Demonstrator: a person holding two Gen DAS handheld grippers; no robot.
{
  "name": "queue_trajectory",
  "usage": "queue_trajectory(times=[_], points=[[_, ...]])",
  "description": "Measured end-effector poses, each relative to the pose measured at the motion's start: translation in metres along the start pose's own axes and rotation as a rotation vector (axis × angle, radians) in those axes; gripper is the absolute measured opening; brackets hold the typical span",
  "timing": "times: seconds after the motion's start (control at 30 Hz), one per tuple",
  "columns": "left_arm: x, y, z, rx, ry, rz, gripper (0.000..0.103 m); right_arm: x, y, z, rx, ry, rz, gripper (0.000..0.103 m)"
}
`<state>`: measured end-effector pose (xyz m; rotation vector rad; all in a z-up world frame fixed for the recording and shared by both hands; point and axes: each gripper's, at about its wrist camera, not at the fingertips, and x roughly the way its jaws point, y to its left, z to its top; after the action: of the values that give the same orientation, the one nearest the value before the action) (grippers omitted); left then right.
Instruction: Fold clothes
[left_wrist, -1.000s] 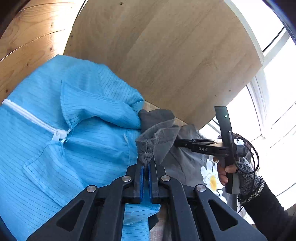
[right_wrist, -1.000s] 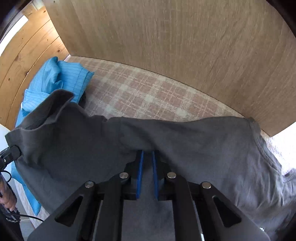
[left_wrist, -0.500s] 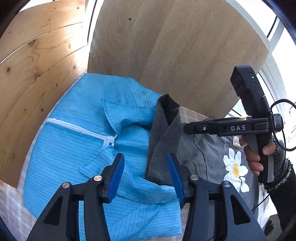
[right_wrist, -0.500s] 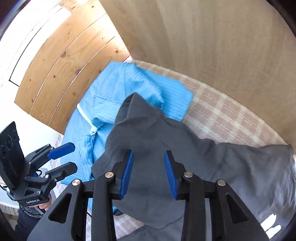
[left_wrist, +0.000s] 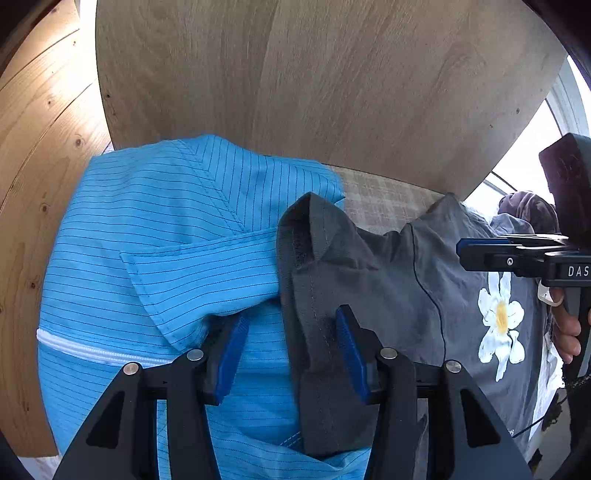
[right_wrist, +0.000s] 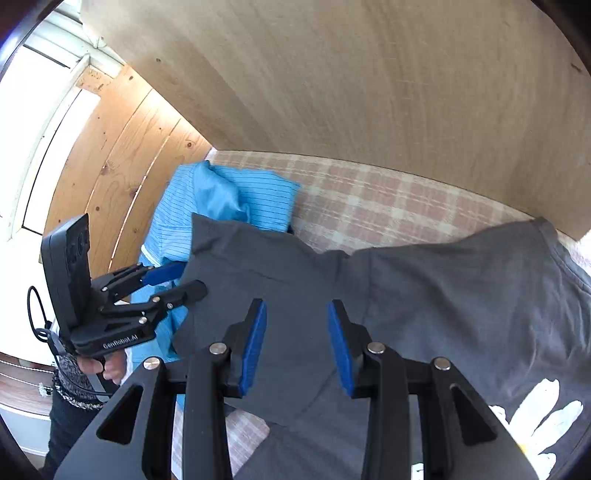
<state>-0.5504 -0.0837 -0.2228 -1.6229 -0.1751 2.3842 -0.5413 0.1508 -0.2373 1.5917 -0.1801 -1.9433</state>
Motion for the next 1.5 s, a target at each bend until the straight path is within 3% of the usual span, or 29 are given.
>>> queue_trajectory(times=[0.1, 0.17, 0.27, 0.53, 0.67, 0.83, 0.93, 1.03, 1.1, 1.2, 1.3, 1.37, 1.43, 1.5], points=[[0.006, -0.002, 0.002, 0.004, 0.023, 0.002, 0.037, 0.003, -0.019, -0.004, 0.029, 0.013, -0.017, 0.034], [0.004, -0.003, 0.004, 0.007, 0.015, -0.019, 0.01, 0.005, -0.031, -0.002, 0.057, 0.007, -0.009, 0.034], [-0.009, -0.01, 0.008, 0.023, -0.016, -0.075, 0.003, 0.017, -0.032, 0.009, 0.035, 0.008, -0.048, 0.034], [-0.046, -0.049, 0.019, 0.087, -0.056, -0.212, 0.003, 0.055, -0.032, 0.028, 0.004, 0.052, -0.123, 0.034], [-0.052, -0.07, 0.017, 0.112, -0.061, -0.247, 0.003, 0.026, -0.032, 0.022, 0.073, 0.045, 0.012, 0.034], [-0.048, -0.106, 0.004, 0.144, -0.055, -0.31, 0.003, -0.041, -0.013, 0.014, 0.053, -0.017, 0.096, 0.034], [-0.036, -0.137, -0.001, 0.151, -0.059, -0.332, 0.003, -0.071, -0.007, 0.015, 0.012, -0.05, 0.034, 0.036], [-0.005, -0.171, -0.009, 0.114, -0.039, -0.365, 0.003, -0.091, -0.02, 0.013, -0.003, -0.081, -0.092, 0.036], [0.02, -0.193, -0.016, 0.075, -0.014, -0.392, 0.009, -0.096, -0.041, 0.01, 0.023, -0.079, -0.122, 0.036], [0.022, -0.203, -0.039, 0.074, 0.0, -0.404, 0.01, -0.092, -0.077, 0.003, 0.078, -0.068, -0.157, 0.036], [0.025, -0.213, -0.061, 0.072, 0.015, -0.415, 0.01, -0.074, -0.093, -0.01, 0.076, -0.005, -0.127, 0.036], [0.023, -0.216, -0.078, 0.074, 0.015, -0.41, 0.024, -0.059, -0.097, -0.02, 0.048, 0.033, -0.113, 0.036], [0.0, -0.193, -0.105, 0.085, -0.022, -0.324, 0.038, -0.042, -0.097, -0.027, 0.01, 0.065, -0.113, 0.036], [0.002, -0.184, -0.112, 0.069, -0.012, -0.304, 0.038, -0.028, -0.097, -0.031, -0.027, 0.086, -0.13, 0.036]])
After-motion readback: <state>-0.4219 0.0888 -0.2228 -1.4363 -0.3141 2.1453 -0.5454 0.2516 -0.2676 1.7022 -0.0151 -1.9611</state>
